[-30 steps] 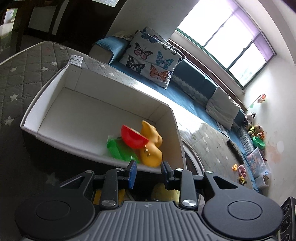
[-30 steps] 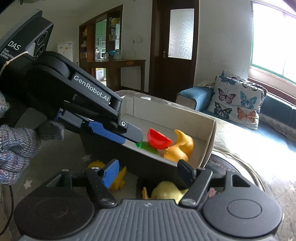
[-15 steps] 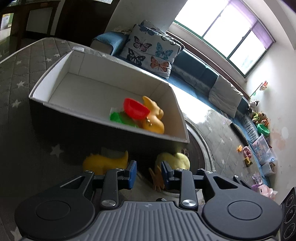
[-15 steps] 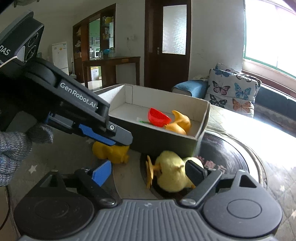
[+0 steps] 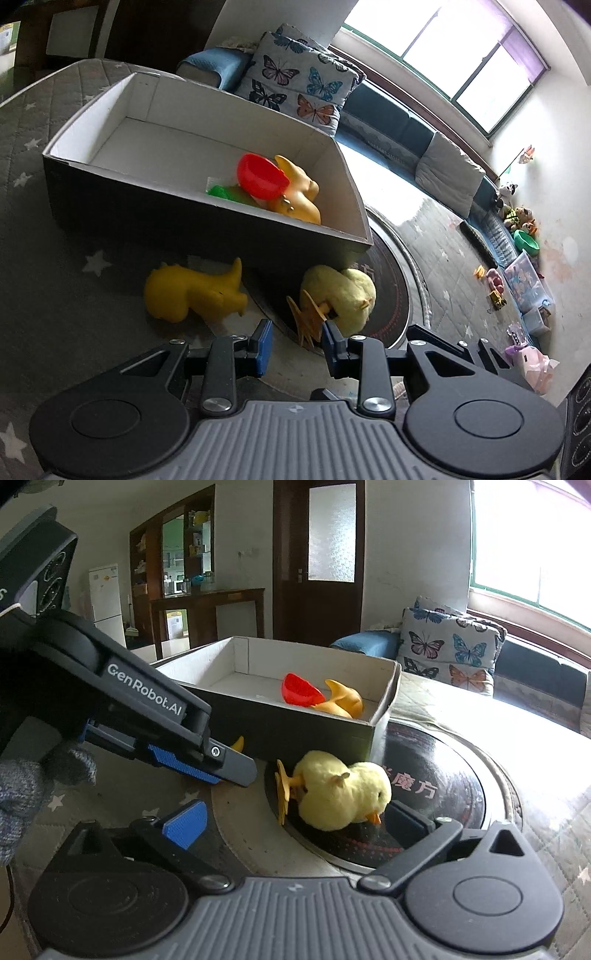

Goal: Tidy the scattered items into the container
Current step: 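Move the left tool down to the yellow plush chick beside the box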

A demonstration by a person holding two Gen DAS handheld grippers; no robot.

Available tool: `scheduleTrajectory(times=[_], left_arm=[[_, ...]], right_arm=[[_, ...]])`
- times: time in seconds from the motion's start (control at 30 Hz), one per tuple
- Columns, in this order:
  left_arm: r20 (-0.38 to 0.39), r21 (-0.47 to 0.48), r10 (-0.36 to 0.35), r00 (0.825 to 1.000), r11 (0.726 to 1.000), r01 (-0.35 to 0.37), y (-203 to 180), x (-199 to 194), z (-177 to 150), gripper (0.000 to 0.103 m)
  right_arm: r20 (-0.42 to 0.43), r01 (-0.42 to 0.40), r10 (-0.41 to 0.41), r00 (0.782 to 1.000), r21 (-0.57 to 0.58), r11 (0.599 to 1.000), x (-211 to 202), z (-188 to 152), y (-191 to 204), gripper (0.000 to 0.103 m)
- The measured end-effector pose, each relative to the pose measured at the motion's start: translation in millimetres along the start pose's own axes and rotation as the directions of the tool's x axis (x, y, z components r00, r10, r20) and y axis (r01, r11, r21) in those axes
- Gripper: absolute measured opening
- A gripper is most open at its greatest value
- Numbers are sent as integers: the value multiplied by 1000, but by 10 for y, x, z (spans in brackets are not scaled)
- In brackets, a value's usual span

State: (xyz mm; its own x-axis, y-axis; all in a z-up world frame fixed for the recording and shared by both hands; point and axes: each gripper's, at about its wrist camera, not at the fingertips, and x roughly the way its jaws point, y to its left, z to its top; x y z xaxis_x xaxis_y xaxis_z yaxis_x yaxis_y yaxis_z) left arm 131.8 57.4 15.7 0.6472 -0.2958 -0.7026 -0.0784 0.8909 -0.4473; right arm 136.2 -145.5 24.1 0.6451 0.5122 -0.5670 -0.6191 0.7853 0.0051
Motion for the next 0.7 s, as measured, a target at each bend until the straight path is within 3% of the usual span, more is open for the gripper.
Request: scheduleTrajectory(times=[0.47, 0.7], left_arm=[[-2, -54, -25, 1000, 998, 25, -5, 125, 64, 32], [-4, -82, -46, 999, 996, 46, 15, 202, 101, 32]], right_arm=[[-24, -1, 3, 1000, 104, 995, 196, -15, -311, 103], [-40, -1, 4, 999, 92, 996, 354, 3, -349, 103]])
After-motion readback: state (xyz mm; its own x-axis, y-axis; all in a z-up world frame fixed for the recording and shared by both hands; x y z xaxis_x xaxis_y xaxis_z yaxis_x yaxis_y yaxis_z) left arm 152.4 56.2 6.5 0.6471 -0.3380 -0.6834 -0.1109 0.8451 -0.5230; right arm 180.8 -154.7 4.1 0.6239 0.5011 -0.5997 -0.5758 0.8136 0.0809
